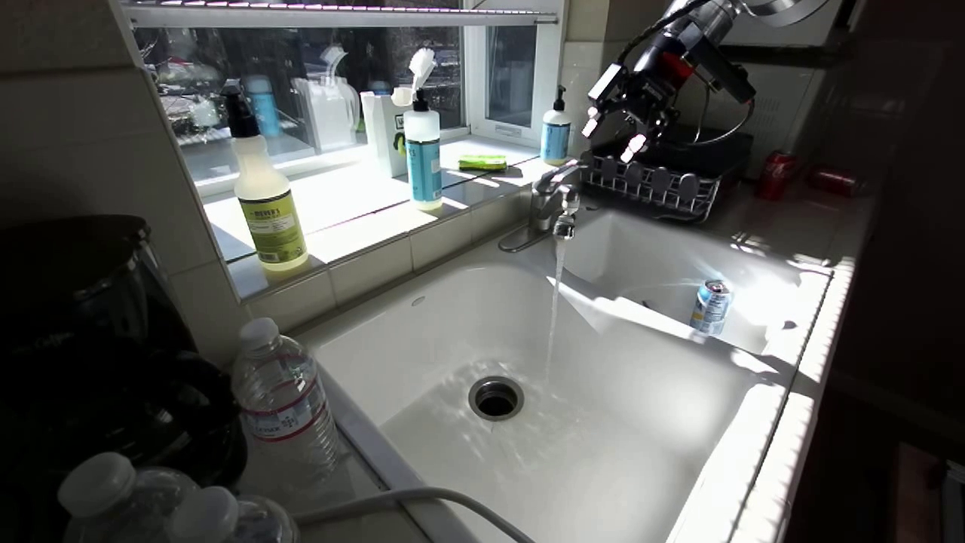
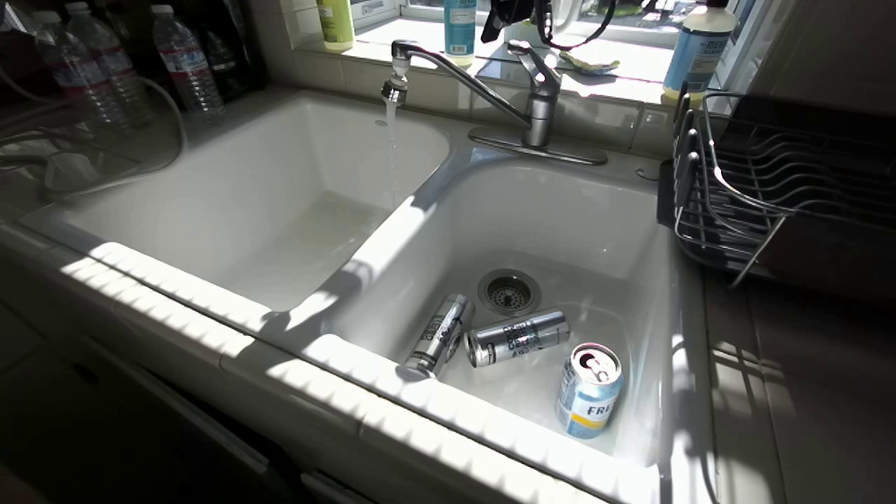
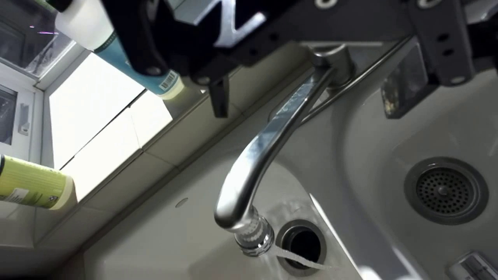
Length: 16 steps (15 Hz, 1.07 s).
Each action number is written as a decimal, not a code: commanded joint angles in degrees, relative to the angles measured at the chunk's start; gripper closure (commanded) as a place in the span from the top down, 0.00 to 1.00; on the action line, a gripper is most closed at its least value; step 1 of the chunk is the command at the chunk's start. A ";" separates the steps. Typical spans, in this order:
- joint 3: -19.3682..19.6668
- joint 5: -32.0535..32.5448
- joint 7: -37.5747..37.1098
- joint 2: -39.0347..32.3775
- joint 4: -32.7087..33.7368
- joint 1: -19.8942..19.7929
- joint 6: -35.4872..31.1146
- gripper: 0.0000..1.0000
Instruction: Push the faucet handle upwards.
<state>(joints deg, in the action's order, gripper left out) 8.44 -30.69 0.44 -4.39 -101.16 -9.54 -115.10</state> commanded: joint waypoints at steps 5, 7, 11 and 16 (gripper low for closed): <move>-0.69 2.49 11.80 13.75 -14.12 1.80 2.96 1.00; -0.45 3.35 14.82 16.48 -16.45 2.15 4.10 1.00; -0.54 8.68 20.75 22.24 -22.44 2.63 1.67 1.00; 0.03 11.51 23.79 26.57 -27.09 3.44 0.02 1.00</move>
<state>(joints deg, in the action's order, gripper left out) 7.58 -21.28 22.69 18.33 -123.74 -7.52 -112.56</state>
